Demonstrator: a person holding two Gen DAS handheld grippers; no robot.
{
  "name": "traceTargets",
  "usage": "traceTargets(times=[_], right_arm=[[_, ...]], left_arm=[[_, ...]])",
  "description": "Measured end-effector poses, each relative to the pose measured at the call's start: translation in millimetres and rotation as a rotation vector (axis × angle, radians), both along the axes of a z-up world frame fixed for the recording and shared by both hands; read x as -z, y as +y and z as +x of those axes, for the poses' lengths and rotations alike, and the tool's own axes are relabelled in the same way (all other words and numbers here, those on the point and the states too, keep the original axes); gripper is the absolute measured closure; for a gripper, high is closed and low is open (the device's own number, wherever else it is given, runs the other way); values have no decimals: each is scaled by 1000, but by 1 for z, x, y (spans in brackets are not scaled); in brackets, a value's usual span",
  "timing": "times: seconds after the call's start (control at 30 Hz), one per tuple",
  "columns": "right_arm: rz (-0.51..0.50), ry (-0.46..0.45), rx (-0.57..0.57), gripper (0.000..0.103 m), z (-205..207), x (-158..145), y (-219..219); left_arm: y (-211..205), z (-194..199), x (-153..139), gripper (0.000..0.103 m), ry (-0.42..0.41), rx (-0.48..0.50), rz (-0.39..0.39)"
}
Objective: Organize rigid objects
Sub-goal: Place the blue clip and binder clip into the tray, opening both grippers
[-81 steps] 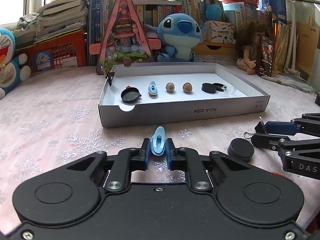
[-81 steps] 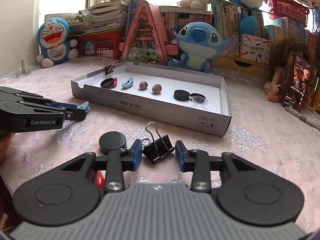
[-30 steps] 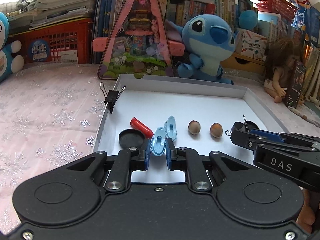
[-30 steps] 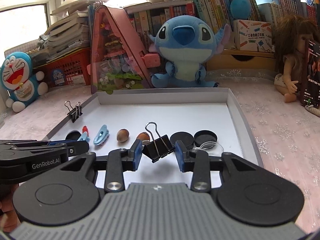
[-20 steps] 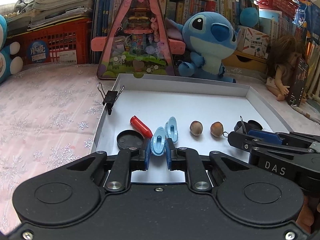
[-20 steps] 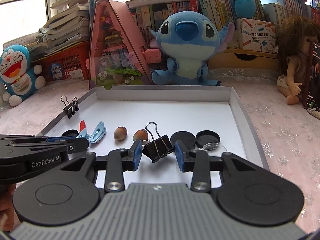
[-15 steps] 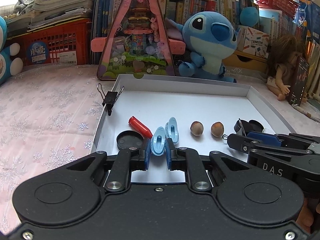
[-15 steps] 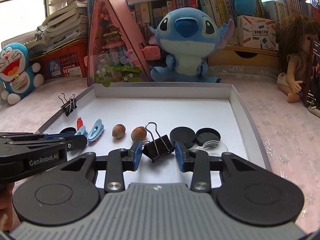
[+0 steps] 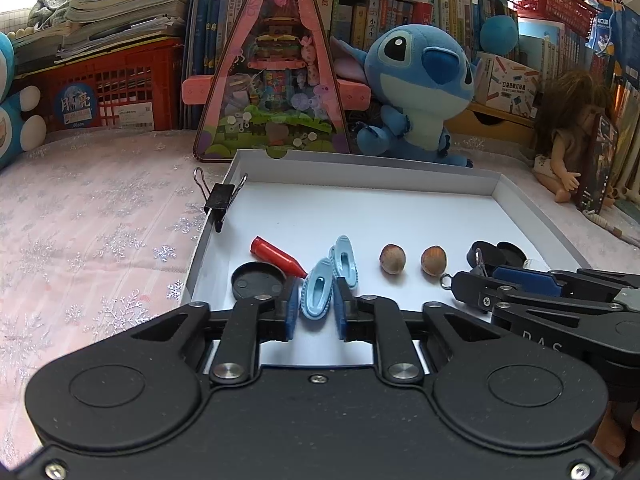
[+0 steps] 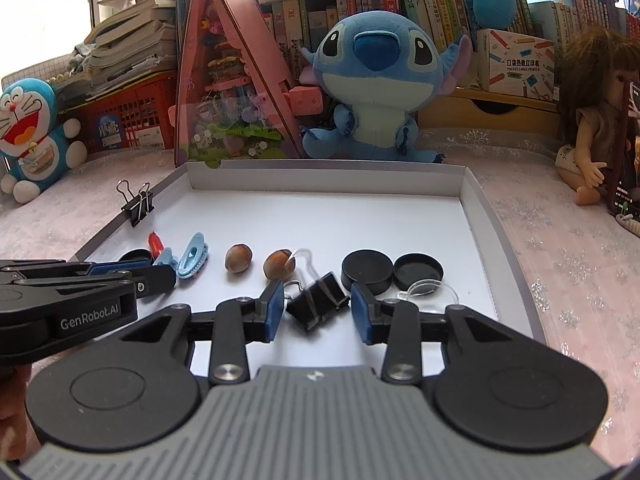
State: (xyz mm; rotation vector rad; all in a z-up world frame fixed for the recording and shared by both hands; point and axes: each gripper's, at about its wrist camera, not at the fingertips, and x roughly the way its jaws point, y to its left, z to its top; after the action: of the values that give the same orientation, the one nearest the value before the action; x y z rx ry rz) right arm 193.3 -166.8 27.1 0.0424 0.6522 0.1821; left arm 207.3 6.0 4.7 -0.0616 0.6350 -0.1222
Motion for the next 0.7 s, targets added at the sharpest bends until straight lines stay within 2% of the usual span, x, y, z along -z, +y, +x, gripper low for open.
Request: traceTargets(times=[0.07,0.13,0.2,0.27,0.3,0.7], right_arm=[[5,-2,0,55,-1,-1,-1],[10,-9,-1,45,-3,-3,-1],[11,-20,-1,43,-6,-5,-2],[16,-31,0,38,-10,-9,-4],[21,-38,1,37,-12,-11,-5],[14,-116,4,24,-46,-32,-20]], left_arm=[[0,-2,-1,76,0,2,1],[0,-4,-3,74,-5,6,1],[1,-7,-5,70,-7,16,-3],[1,-11,-9,60,-15,21,-5],[1,-14,-10,58,-24,22,-7],[-3,-53,-26,49,-58,97,-22]])
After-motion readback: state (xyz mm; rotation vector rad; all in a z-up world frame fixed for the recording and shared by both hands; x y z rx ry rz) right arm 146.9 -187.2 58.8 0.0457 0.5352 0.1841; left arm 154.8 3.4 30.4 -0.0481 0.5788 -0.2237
